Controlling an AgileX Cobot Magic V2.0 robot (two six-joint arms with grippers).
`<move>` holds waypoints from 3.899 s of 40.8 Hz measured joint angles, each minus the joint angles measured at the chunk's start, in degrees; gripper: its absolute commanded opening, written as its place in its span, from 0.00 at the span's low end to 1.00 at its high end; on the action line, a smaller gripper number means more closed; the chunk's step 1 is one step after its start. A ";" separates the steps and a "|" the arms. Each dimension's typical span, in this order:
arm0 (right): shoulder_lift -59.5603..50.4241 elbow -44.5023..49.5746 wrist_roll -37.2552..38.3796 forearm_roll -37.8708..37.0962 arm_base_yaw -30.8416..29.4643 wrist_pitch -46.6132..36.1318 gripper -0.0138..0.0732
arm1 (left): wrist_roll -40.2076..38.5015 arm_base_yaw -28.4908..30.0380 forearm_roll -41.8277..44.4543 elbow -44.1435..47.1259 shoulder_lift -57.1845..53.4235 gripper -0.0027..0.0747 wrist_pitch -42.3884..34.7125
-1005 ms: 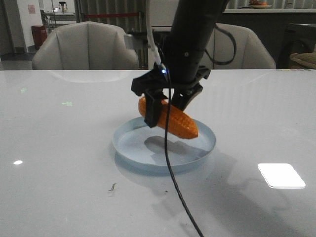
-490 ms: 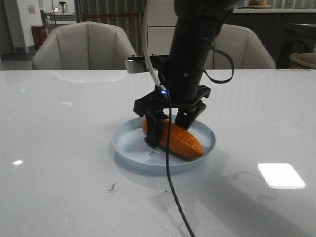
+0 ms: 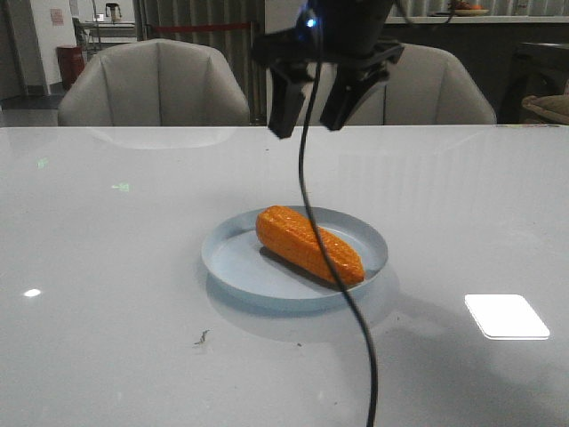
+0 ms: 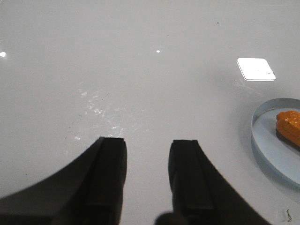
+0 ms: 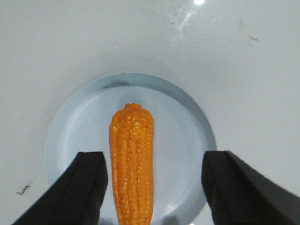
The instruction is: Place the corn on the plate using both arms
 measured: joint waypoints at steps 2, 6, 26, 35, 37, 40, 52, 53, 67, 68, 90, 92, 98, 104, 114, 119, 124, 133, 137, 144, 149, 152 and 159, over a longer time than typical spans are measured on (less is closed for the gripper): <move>-1.81 0.00 1.02 0.09 -1.22 1.10 0.78 | 0.00 0.00 0.00 0.00 0.00 0.44 0.00; -5.44 0.00 1.73 0.34 -3.86 3.26 0.78 | 0.00 0.00 0.00 0.00 0.00 0.44 0.00; -34.93 14.60 2.10 0.67 -16.77 2.18 0.78 | 0.00 0.00 0.00 0.00 0.00 0.44 0.00; -52.58 33.36 2.13 0.67 -23.86 -2.60 0.78 | 0.00 0.00 0.00 0.00 0.00 0.44 0.00; -56.46 36.84 2.13 0.67 -25.09 -2.85 0.78 | 0.00 0.00 0.00 0.00 0.00 0.44 0.00; -61.94 42.05 2.13 0.67 -26.16 -2.85 0.78 | 0.00 0.00 0.00 0.00 0.00 0.44 0.00; -77.44 55.45 2.13 2.17 -26.47 -0.87 0.78 | 0.00 0.00 0.00 0.00 0.00 0.44 0.00; -78.18 56.01 2.13 2.30 -26.47 -0.75 0.78 | 0.00 0.00 0.00 0.00 0.00 0.44 0.00; -81.07 56.97 2.13 2.42 -26.47 -0.61 0.78 | 0.00 0.00 0.00 0.00 0.00 0.15 0.00; -81.07 56.97 2.13 2.42 -26.47 -0.61 0.78 | 0.00 0.00 0.00 0.00 0.00 0.16 0.00; -81.07 56.97 2.13 2.42 -26.47 -0.61 0.78 | 0.00 0.00 0.00 0.00 0.00 0.15 0.00; -81.07 56.97 2.13 2.42 -26.47 -0.61 0.78 | 0.00 0.00 0.00 0.00 0.00 0.15 0.00; -81.07 56.97 2.24 2.42 -26.47 -0.61 0.78 | 0.00 0.00 0.00 0.00 0.00 0.15 0.00; -81.07 56.97 2.23 2.42 -26.47 -0.61 0.78 | 0.00 0.00 0.00 0.00 0.00 0.16 0.00; -81.07 56.97 2.23 2.42 -26.47 -2.14 0.78 | 0.00 0.00 0.00 0.15 0.00 0.16 -0.13; -81.07 56.97 2.23 2.67 -26.47 -2.77 0.78 | 0.00 0.00 0.00 1.60 0.22 0.16 -1.79; -81.07 57.75 2.23 3.20 -26.47 -3.29 0.78 | 0.00 0.00 0.00 5.04 -2.50 0.16 -7.21; -81.07 60.68 2.23 5.38 -26.47 -3.29 0.78 | 0.00 0.00 0.00 15.42 -12.79 0.16 -14.29; -81.07 60.79 2.23 5.48 -26.47 -3.18 0.78 | 0.00 0.00 0.00 20.56 -17.93 0.16 -14.43; -81.07 60.79 2.23 5.48 -26.47 -3.18 0.78 | 0.00 0.00 0.00 28.79 -28.76 0.16 -14.43; -81.07 60.79 2.23 5.48 -26.47 -3.18 0.78 | 0.00 0.00 0.00 32.99 -36.41 0.16 -14.47; -81.07 60.79 2.23 5.48 -26.47 -3.08 0.74 | 0.00 0.00 0.00 33.82 -40.21 0.16 -13.79; -81.07 60.79 2.23 5.59 -26.47 -3.19 0.51 | 0.00 0.32 0.00 33.82 -41.85 0.16 -15.82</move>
